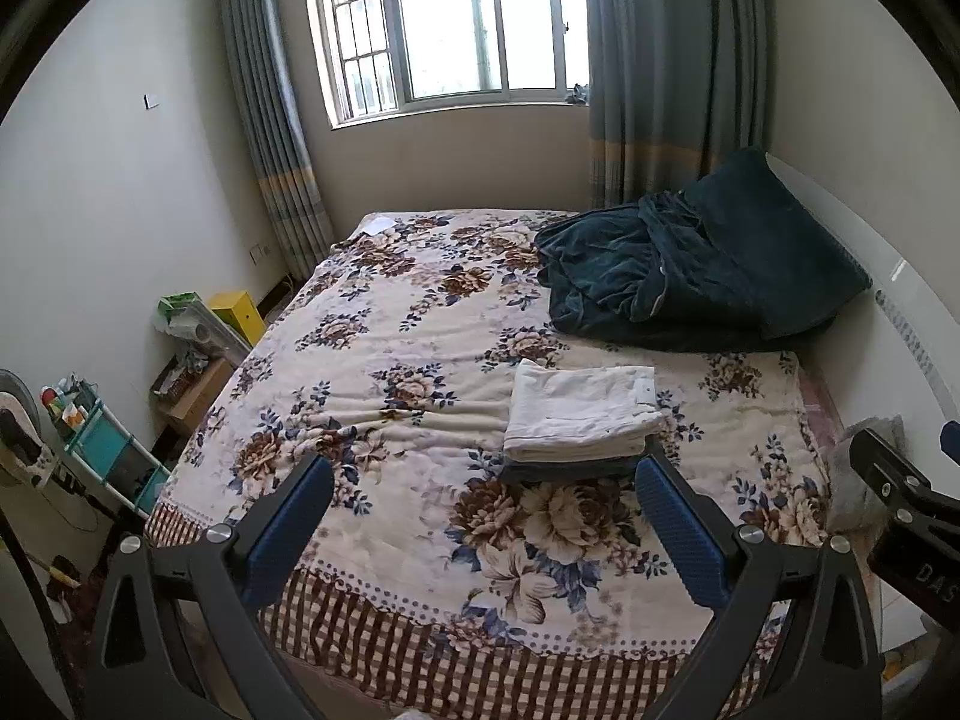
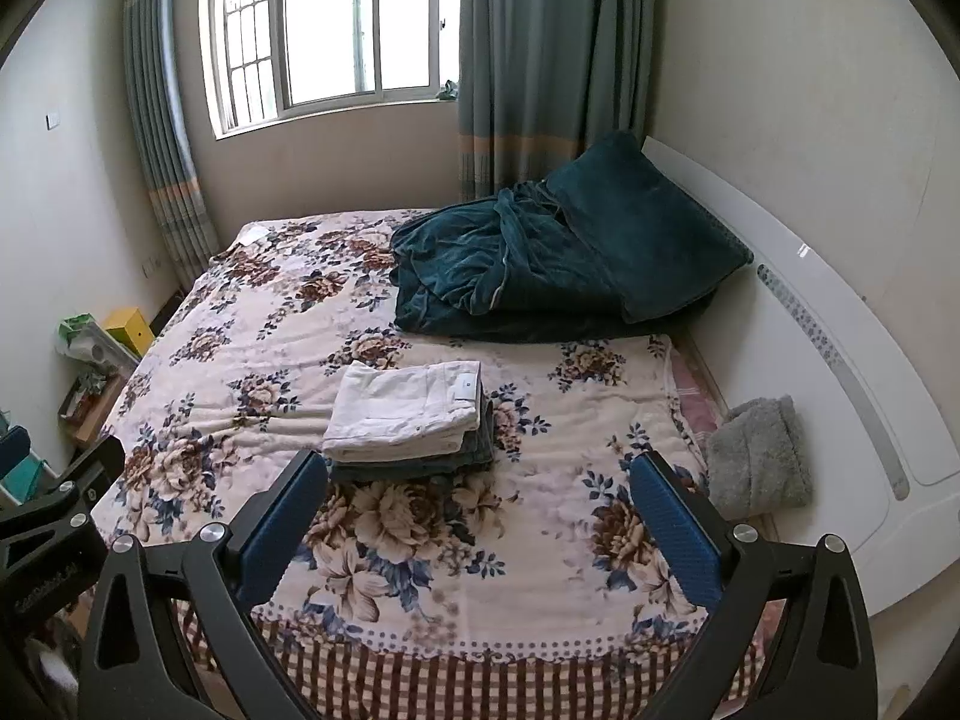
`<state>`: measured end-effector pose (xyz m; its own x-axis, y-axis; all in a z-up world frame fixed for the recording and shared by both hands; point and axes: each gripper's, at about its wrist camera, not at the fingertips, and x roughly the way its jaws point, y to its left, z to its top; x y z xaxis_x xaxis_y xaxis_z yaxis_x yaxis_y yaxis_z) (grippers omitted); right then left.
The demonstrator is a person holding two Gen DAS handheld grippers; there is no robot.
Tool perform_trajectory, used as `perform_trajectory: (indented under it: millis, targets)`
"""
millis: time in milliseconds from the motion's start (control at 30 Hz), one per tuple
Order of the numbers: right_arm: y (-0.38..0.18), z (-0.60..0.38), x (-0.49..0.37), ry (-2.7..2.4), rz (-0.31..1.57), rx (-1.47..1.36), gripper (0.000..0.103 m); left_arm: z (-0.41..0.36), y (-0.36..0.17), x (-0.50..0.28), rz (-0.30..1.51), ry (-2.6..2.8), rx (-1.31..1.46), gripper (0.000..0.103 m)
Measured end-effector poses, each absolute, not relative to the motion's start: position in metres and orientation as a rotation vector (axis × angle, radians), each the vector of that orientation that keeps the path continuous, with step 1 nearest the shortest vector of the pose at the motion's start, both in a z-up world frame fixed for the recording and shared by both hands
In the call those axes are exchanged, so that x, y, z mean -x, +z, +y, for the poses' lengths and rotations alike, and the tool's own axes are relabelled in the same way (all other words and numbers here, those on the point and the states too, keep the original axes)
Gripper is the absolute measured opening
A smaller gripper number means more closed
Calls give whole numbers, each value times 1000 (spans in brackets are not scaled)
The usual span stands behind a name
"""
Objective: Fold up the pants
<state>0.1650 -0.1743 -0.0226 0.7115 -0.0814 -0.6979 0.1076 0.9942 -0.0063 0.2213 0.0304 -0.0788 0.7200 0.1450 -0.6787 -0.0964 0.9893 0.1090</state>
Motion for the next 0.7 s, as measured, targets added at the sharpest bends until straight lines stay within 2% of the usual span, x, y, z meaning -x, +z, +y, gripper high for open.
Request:
perform_trajectory:
  millis: [700]
  targets:
    - [-20,-172,-161,-88,771,-45,103,28,-72,-219,734,142,-70,103]
